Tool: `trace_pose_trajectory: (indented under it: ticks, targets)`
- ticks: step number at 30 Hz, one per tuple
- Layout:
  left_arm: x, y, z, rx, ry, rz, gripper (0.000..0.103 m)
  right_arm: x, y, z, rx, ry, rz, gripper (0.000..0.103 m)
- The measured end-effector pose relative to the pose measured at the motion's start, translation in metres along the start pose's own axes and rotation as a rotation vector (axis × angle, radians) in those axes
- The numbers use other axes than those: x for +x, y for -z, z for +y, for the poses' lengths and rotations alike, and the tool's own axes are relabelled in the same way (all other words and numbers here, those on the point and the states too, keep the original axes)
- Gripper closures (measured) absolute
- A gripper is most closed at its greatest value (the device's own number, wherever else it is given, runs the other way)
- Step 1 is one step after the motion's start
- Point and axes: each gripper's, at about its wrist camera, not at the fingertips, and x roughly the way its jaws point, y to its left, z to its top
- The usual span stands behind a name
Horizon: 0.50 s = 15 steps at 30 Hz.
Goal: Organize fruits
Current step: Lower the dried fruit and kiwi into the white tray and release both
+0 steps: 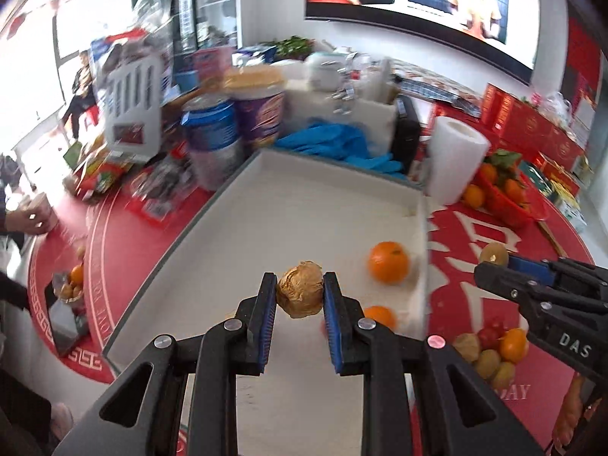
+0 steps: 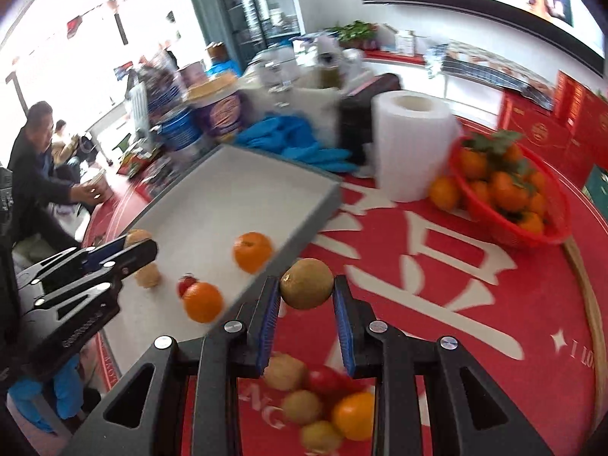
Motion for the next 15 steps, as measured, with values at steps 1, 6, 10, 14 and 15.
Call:
trace_pose_trajectory:
  ticks: [1, 6, 10, 14, 15]
  targets:
    - [0.001, 0.001, 0.004, -0.007, -0.001, 0.002, 0.077, 0.004, -0.002, 0.008, -0.013, -0.005, 0.008, 0.073]
    - [0.006, 0.007, 0.021, -0.034, -0.016, 0.006, 0.077, 0.022, -0.011, 0.038, -0.051, -0.031, 0.038, 0.073]
    - [0.012, 0.008, 0.028, -0.05, -0.02, 0.016, 0.077, 0.037, -0.02, 0.052, -0.064, -0.038, 0.061, 0.073]
    - [0.017, 0.01, 0.029, -0.047, -0.025, 0.028, 0.077, 0.05, -0.027, 0.061, -0.072, -0.027, 0.078, 0.073]
    - [0.019, 0.011, 0.028, -0.044, -0.025, 0.032, 0.076, 0.052, -0.027, 0.061, -0.071, -0.029, 0.084, 0.073]
